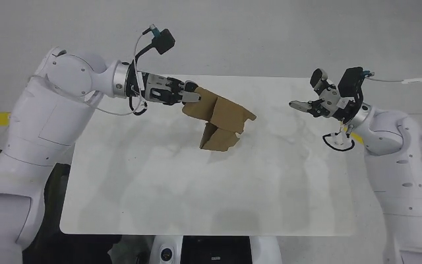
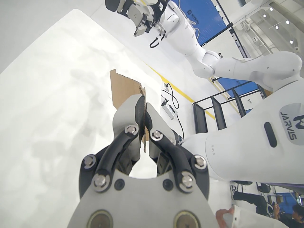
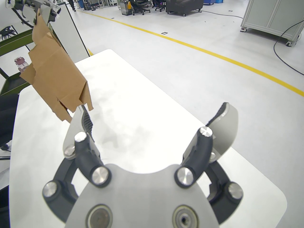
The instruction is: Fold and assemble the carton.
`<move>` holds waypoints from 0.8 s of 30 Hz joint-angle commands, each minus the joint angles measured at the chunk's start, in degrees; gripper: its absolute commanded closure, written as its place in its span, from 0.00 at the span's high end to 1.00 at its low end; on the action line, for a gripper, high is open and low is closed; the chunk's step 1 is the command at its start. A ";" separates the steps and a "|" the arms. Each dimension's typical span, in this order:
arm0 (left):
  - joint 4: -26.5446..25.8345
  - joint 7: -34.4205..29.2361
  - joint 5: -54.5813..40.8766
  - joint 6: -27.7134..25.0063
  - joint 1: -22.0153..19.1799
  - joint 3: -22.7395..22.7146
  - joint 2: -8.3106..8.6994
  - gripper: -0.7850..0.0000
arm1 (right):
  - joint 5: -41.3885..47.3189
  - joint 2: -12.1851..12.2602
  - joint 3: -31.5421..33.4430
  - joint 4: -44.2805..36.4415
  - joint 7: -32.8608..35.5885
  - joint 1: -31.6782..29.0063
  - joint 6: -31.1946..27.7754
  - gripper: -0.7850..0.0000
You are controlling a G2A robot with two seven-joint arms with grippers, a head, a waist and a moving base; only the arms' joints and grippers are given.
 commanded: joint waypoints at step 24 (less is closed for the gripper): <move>-4.24 8.12 7.86 -8.10 0.00 7.15 5.31 0.00 | 18.43 -0.27 -13.51 1.67 15.84 5.29 -2.07 1.00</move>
